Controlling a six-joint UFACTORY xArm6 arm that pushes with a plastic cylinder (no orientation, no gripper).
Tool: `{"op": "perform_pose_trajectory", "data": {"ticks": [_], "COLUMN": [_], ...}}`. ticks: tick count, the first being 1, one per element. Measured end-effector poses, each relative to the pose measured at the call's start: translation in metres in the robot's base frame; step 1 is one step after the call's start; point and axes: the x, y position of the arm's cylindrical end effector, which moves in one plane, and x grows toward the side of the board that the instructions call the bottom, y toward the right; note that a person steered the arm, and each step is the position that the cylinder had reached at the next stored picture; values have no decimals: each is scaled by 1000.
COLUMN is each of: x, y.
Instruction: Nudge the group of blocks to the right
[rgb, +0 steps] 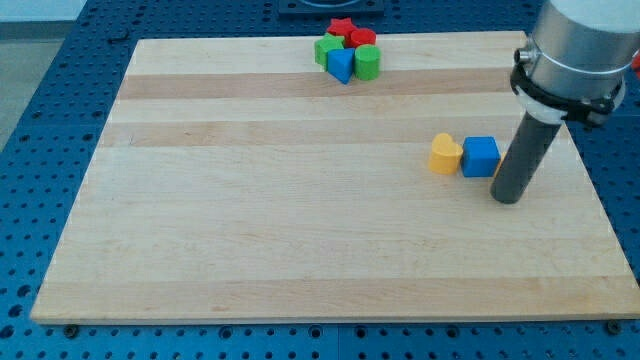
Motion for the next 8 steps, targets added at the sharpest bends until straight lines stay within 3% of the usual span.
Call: {"op": "perform_pose_trajectory", "data": {"ticks": [2, 3, 6, 8], "x": [-15, 4, -42, -45], "y": [-3, -31, -119, -100]}}
